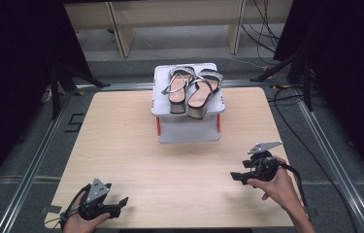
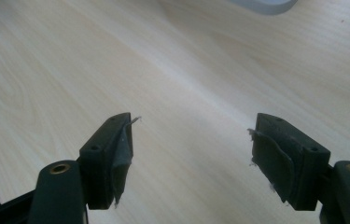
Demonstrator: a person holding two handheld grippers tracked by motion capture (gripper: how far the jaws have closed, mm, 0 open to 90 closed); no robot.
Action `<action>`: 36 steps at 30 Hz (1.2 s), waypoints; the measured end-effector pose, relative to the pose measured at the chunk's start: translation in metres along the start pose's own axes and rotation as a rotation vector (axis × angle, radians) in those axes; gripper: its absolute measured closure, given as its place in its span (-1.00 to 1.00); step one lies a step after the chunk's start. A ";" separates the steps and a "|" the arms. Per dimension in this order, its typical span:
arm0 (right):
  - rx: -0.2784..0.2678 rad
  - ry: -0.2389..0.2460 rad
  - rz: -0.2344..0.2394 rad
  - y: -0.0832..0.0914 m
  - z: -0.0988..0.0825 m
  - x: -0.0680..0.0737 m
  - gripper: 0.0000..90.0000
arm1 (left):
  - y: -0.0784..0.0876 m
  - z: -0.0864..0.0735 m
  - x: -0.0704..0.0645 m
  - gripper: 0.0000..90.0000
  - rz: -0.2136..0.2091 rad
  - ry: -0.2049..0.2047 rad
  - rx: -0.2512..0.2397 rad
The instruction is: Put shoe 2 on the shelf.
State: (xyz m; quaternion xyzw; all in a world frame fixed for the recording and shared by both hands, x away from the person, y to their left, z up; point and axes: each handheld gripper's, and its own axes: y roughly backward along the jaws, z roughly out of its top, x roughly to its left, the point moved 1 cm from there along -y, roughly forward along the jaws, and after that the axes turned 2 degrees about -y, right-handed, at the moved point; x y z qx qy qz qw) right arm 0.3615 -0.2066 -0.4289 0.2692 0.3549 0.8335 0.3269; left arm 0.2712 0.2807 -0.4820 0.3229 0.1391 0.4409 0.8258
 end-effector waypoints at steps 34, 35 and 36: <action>-0.029 0.098 -0.009 -0.014 -0.046 0.034 -0.42 | 0.000 0.000 0.002 -0.56 0.003 -0.023 0.011; -0.031 0.106 -0.009 -0.014 -0.046 0.034 -0.42 | 0.000 0.000 0.002 -0.56 0.002 -0.023 0.011; -0.032 0.099 -0.011 -0.014 -0.046 0.034 -0.42 | 0.000 0.000 0.002 -0.56 0.002 -0.023 0.011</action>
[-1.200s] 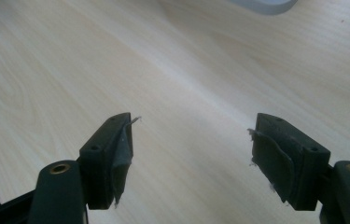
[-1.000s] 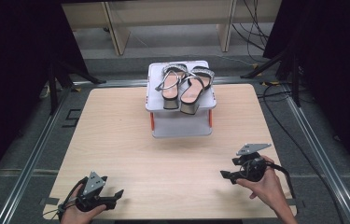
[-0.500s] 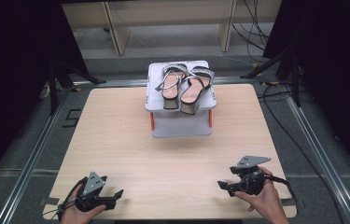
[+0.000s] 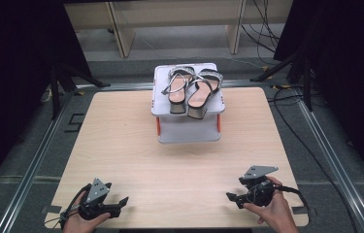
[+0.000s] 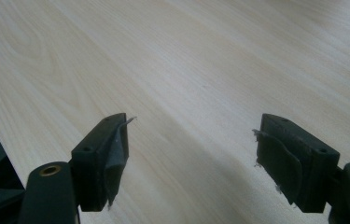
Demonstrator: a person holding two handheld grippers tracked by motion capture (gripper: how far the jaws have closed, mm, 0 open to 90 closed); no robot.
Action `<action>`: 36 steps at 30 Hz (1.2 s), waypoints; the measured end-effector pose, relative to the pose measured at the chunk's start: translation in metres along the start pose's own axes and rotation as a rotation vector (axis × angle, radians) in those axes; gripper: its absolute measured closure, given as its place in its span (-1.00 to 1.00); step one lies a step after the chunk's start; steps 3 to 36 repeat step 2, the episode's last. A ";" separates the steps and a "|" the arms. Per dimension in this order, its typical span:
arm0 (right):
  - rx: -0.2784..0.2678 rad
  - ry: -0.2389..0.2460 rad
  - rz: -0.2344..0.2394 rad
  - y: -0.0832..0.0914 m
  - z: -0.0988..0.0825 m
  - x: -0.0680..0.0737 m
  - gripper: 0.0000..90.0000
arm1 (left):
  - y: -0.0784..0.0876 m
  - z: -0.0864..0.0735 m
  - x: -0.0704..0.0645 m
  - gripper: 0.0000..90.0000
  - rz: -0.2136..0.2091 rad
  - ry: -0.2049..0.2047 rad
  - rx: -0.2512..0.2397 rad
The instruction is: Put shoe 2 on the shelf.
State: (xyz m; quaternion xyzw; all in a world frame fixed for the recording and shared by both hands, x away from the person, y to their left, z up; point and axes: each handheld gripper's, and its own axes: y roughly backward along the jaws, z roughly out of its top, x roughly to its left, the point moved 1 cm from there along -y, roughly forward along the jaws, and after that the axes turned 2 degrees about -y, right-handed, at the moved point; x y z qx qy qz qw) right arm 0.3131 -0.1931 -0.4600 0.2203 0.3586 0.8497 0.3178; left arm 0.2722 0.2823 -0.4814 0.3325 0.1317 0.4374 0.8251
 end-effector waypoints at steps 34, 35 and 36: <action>0.003 -0.009 -0.009 0.000 0.000 0.000 -0.42 | 0.000 0.000 0.000 -0.56 0.000 0.000 0.000; 0.003 -0.009 -0.009 0.000 0.000 0.000 -0.42 | 0.000 0.000 0.000 -0.56 0.000 0.000 0.000; 0.003 -0.009 -0.009 0.000 0.000 0.000 -0.42 | 0.000 0.000 0.000 -0.56 0.000 0.000 0.000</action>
